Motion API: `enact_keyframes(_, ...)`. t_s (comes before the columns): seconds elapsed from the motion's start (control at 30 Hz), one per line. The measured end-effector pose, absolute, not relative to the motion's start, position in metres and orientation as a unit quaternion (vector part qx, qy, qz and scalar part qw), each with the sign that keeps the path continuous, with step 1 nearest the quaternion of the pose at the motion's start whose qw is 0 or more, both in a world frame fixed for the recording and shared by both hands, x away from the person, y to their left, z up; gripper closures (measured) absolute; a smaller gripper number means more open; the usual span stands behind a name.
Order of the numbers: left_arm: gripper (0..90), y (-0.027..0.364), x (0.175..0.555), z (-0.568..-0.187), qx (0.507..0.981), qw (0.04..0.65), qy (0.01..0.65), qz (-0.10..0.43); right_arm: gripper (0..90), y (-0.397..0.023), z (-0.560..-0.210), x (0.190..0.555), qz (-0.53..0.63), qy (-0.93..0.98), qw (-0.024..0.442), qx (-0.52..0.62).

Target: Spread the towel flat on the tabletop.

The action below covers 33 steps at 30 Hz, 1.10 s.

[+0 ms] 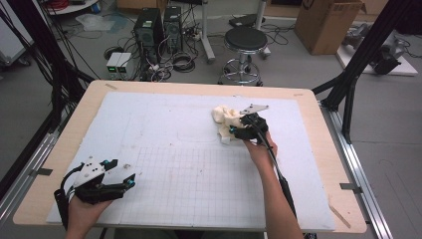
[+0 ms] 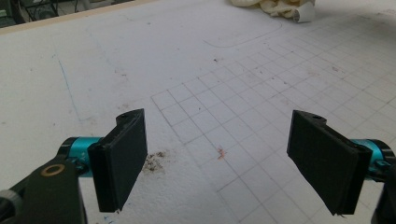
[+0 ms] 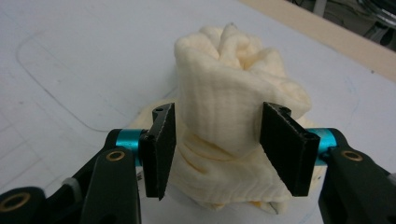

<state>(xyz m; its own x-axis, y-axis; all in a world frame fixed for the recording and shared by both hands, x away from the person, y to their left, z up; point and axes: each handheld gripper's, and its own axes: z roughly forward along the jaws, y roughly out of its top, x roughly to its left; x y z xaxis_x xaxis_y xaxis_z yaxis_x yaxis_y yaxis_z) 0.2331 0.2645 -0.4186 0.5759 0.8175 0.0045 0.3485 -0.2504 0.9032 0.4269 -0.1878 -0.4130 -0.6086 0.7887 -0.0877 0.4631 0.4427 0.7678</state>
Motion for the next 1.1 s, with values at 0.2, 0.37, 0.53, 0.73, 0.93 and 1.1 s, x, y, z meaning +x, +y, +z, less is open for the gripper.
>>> enact_keyframes(0.2,20.5,0.263,0.234,-0.419,0.753,0.473,0.386,0.243,49.7,-0.189,-0.428,0.435,0.363,0.811,0.208,0.410)
enact_keyframes(0.37,20.8,0.263,0.235,-0.420,0.756,0.469,0.387,0.243,58.3,-0.184,-0.435,0.436,0.345,0.809,0.211,0.426)
enact_keyframes(0.53,20.8,0.263,0.234,-0.420,0.756,0.470,0.388,0.241,70.4,-0.186,-0.433,0.435,0.353,0.801,0.199,0.440)
enact_keyframes(0.73,20.8,0.264,0.234,-0.420,0.754,0.471,0.389,0.241,74.4,-0.193,-0.420,0.431,0.373,0.798,0.189,0.434)
enact_keyframes(0.93,21.4,0.265,0.232,-0.418,0.750,0.476,0.384,0.250,74.8,-0.198,-0.397,0.421,0.387,0.802,0.191,0.412)
enact_keyframes(1.1,21.4,0.265,0.232,-0.418,0.750,0.478,0.383,0.250,74.8,-0.197,-0.382,0.412,0.395,0.806,0.180,0.402)
